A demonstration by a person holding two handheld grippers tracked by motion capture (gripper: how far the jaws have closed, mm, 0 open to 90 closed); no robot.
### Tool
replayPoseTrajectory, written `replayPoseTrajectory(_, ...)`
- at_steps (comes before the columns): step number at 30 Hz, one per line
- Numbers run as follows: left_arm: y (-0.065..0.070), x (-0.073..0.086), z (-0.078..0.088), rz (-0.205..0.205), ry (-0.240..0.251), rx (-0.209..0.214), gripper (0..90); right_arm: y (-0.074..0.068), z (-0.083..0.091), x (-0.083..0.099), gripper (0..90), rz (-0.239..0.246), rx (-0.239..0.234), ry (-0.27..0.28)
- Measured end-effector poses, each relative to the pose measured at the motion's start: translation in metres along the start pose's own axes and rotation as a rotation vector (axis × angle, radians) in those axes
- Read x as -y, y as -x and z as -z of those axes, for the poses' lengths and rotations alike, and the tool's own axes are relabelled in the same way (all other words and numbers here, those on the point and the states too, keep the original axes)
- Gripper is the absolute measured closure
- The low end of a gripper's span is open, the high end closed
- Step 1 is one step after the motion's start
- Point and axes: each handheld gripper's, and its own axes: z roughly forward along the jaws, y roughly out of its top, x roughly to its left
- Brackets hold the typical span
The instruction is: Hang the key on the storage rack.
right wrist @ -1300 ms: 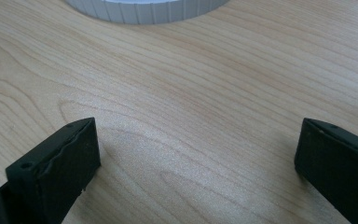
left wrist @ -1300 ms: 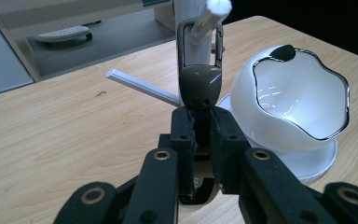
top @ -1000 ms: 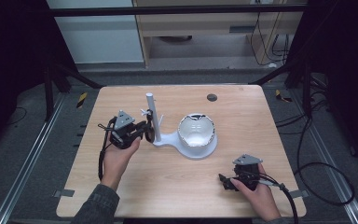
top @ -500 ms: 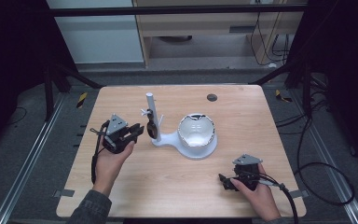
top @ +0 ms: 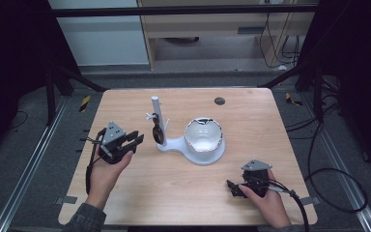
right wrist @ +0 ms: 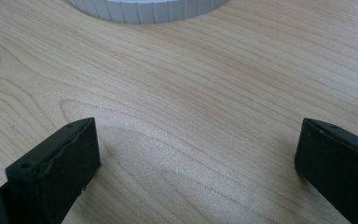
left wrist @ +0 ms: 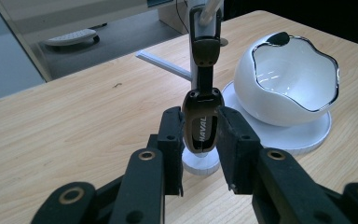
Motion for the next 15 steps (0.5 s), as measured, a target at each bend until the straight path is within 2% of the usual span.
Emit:
replayPoseTrajectory(6, 0.003, 0.001, 0.006, -0.019, -0.008, -0.007, 64.6, 0.000, 0.000, 0.000, 0.5, 0.000, 0.001, 0.001)
replayPoseTrajectory(12, 0.005, 0.002, 0.015, -0.016, 0.002, -0.028, 42.3, 0.000, 0.000, 0.000, 0.5, -0.001, 0.000, 0.001)
replayPoseTrajectory(15, 0.004, 0.003, 0.019, -0.009, -0.008, -0.018, 31.1, 0.000, 0.000, 0.000, 0.4, -0.001, 0.000, 0.001)
